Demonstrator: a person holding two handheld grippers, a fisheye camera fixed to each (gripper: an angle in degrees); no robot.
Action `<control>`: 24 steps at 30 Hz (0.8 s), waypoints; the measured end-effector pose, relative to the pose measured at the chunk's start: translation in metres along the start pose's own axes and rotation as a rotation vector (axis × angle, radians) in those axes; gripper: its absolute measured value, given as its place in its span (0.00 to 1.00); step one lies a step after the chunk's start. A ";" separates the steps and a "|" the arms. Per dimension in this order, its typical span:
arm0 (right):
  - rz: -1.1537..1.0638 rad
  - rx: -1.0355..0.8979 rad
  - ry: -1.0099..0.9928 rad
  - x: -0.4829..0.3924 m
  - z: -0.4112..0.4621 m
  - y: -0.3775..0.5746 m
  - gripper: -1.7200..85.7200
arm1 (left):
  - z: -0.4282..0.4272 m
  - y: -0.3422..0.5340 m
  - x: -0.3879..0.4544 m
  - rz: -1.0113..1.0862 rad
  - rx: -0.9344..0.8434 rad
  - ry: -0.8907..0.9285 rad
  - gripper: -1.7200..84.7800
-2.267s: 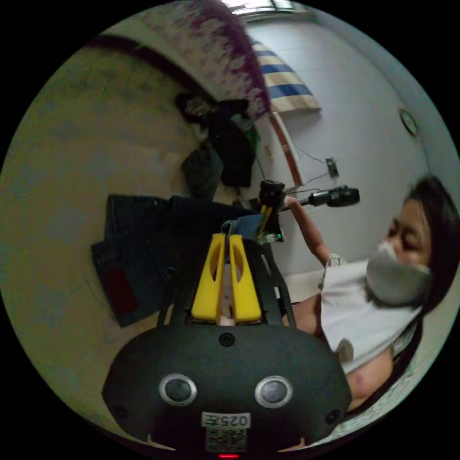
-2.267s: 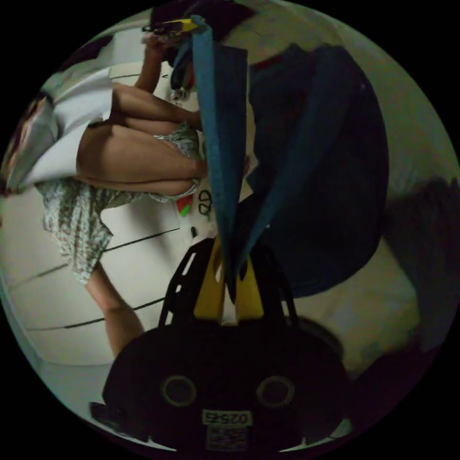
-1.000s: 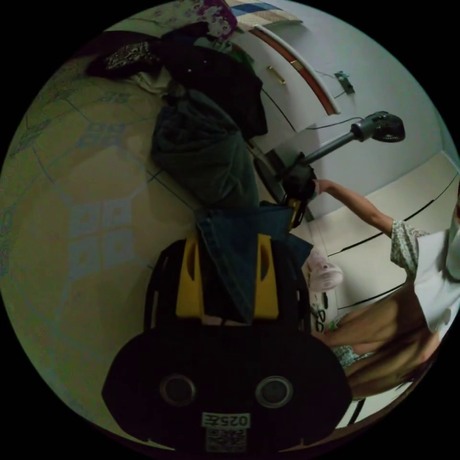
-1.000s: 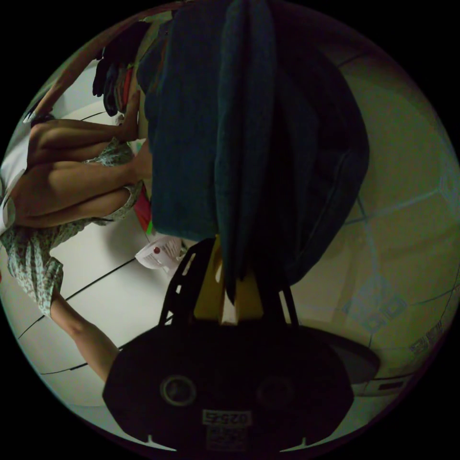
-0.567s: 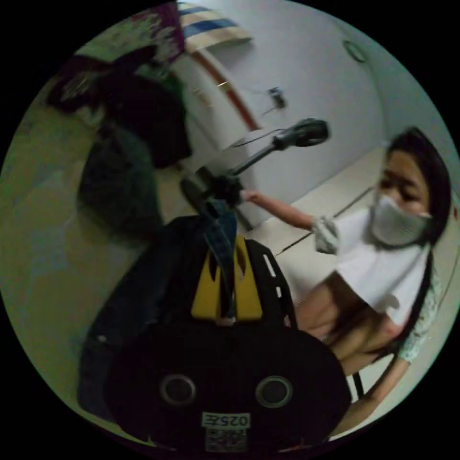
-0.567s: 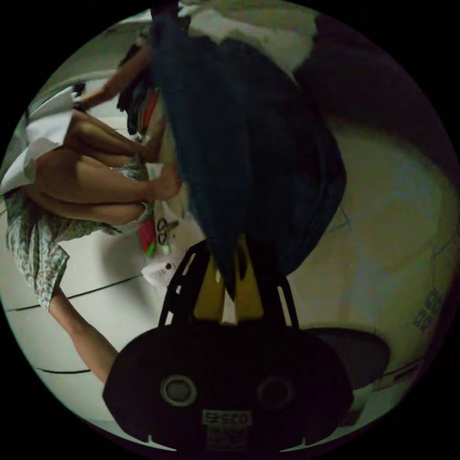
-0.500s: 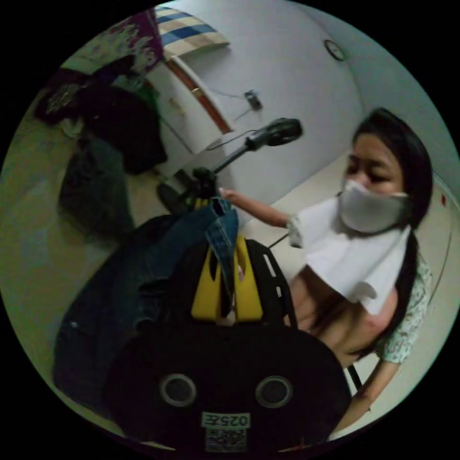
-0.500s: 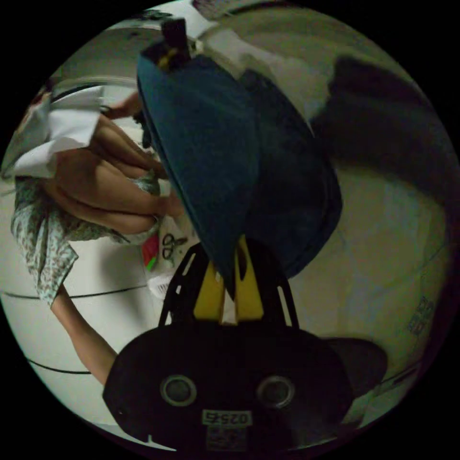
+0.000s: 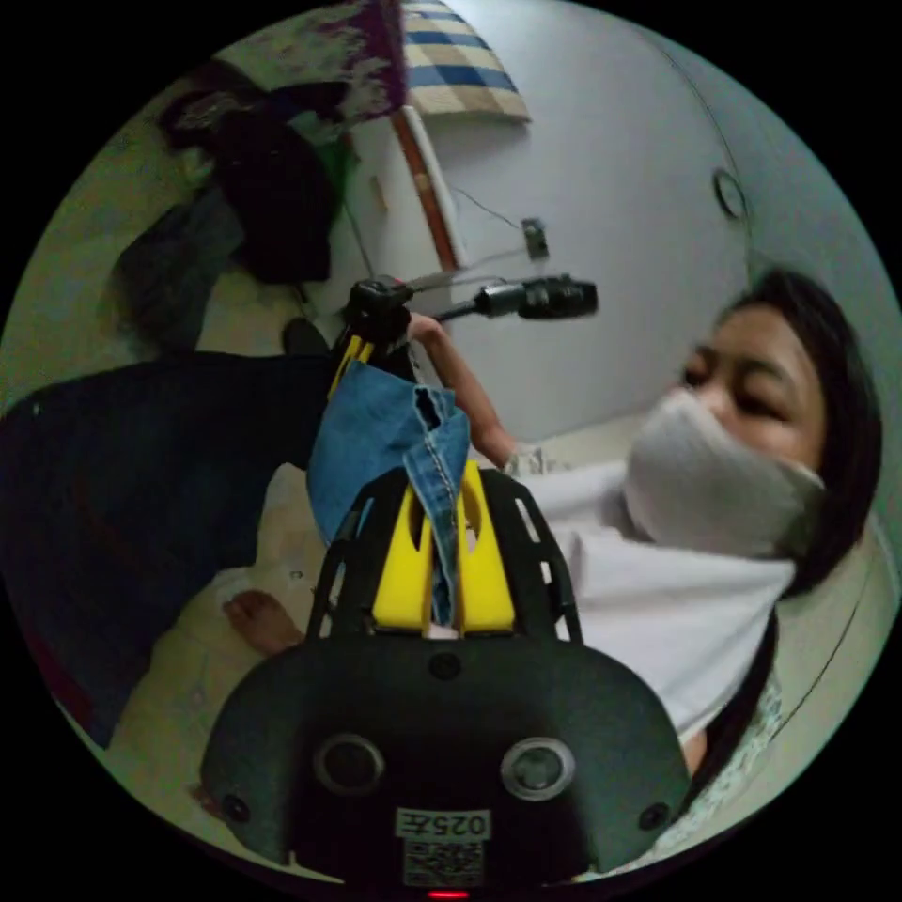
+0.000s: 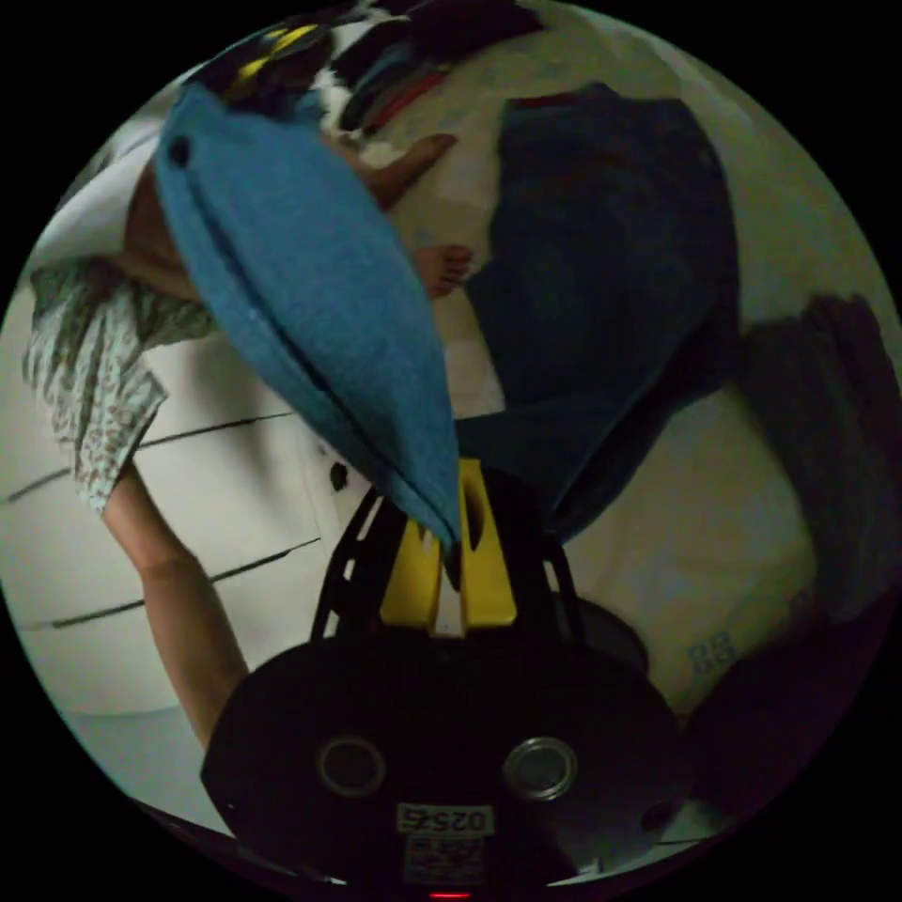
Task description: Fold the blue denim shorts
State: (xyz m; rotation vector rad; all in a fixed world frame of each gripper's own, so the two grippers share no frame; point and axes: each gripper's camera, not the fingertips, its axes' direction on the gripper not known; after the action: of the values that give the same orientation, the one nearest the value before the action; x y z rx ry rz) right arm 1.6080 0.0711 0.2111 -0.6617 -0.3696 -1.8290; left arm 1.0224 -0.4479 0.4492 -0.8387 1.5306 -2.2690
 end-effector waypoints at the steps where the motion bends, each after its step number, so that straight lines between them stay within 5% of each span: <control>1: 0.053 -0.004 -0.003 0.013 0.006 -0.001 0.03 | 0.001 -0.001 -0.012 -0.042 0.028 -0.021 0.01; 6: 0.325 0.170 -0.233 0.096 0.065 0.007 0.09 | -0.028 0.012 -0.165 -0.324 0.085 -0.550 0.01; 14: 0.379 0.537 0.102 0.024 0.085 0.055 0.19 | -0.029 0.026 -0.177 -0.500 0.176 -0.395 0.02; 17: 0.422 0.651 0.290 -0.026 0.111 0.048 0.24 | -0.025 0.030 -0.143 -0.372 0.255 -0.232 0.05; 21: 0.511 0.882 0.383 -0.090 0.177 0.020 0.26 | -0.036 0.043 -0.120 -0.250 0.220 -0.577 0.10; 24: 0.592 0.953 0.390 -0.129 0.238 -0.006 0.25 | -0.045 0.075 -0.114 -0.258 0.261 -0.501 0.13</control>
State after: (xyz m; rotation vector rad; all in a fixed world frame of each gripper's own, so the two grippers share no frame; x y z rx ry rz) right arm 1.6958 0.3015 0.3225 0.2405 -0.6320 -0.9957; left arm 1.0790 -0.3841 0.3334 -1.4511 0.9284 -2.1282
